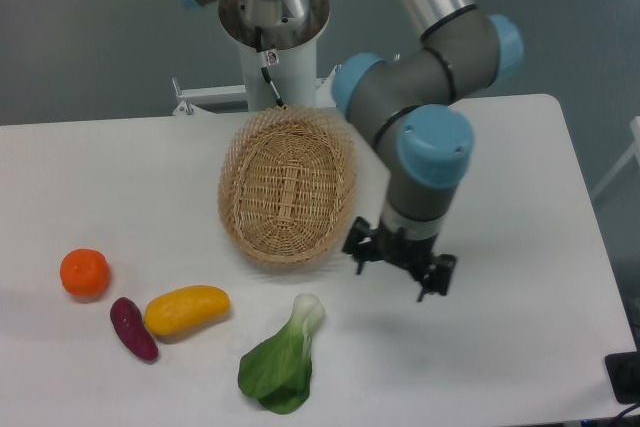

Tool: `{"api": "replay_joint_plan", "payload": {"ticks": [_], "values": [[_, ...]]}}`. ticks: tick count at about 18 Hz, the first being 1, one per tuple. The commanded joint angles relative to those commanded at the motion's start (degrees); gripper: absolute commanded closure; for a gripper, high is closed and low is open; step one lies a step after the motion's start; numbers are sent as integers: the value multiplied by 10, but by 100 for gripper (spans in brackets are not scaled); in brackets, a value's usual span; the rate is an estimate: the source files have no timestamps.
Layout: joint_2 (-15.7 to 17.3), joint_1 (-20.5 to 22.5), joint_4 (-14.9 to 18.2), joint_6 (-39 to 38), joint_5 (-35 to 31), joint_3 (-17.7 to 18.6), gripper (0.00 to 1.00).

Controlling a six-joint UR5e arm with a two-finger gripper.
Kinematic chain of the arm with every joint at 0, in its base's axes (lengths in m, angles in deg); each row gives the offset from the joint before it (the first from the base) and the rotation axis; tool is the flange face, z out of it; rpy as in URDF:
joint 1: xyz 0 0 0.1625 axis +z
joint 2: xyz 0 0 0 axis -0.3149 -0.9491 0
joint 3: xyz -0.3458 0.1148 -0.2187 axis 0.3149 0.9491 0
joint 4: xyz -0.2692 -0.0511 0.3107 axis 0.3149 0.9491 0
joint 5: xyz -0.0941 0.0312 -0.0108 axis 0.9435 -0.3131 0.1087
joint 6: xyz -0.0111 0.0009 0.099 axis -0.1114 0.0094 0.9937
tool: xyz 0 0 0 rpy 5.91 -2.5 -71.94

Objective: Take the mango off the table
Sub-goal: 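Move the gripper past the basket toward the yellow mango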

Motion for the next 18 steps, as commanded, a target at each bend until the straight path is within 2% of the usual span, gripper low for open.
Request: {"api": "replay_joint_plan", "payload": {"ticks": [5,9,13,18], "values": [[-9,-71,0,-14,-3,10,0],[-10,-108,0,-14,-3,28,0],[-10,-128,-2,-16,-5,41,0],[-14,-130,-6,-13,-5,43,0]]}}
